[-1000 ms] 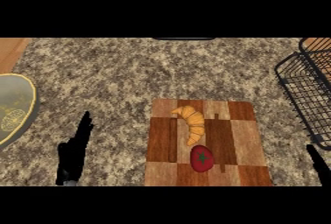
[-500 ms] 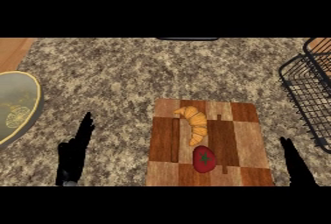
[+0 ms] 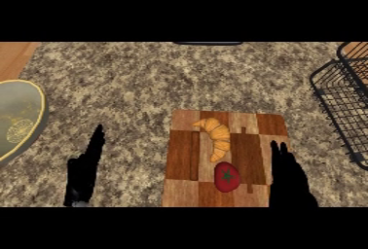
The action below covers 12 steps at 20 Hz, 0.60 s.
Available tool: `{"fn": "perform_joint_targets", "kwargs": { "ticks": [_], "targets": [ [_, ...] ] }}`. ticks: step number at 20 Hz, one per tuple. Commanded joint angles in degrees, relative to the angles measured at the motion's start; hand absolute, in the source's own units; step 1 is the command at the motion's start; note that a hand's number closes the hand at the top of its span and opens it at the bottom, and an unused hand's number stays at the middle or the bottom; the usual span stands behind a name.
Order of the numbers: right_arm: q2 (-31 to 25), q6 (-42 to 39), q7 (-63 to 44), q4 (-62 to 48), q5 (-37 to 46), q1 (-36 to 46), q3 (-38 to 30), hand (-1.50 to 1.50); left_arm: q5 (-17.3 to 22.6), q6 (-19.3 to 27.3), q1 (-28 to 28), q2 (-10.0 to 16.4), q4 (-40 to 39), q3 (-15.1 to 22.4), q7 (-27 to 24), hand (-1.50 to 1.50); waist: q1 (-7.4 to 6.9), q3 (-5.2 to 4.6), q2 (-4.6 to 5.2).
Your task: Pick the tomato from the cutting board and place it in the tiered basket
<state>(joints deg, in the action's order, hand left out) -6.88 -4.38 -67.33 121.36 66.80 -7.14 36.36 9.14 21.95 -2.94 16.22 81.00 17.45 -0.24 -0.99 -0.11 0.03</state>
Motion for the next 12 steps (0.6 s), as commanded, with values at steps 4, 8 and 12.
{"fn": "perform_joint_targets", "kwargs": {
  "ticks": [4,8,12],
  "targets": [
    [6.7,-8.0,-13.2,-6.3,-0.1,5.8,1.0,-1.5,1.0,-1.3,-1.1,0.0,-2.1,-2.0,-1.4,0.0,0.37,0.01,0.1],
    [6.8,-5.8,-14.9,-10.3,-1.5,9.0,2.7,-1.5,-0.9,-0.2,0.2,-0.3,0.4,-0.6,2.2,0.0,0.5,0.07,0.02],
    [6.8,-6.4,-17.8,-13.2,-2.7,9.3,4.6,-1.5,-0.6,-1.1,0.4,0.1,-2.0,-2.0,0.2,0.0,0.42,-0.02,0.12]
  ]
}}
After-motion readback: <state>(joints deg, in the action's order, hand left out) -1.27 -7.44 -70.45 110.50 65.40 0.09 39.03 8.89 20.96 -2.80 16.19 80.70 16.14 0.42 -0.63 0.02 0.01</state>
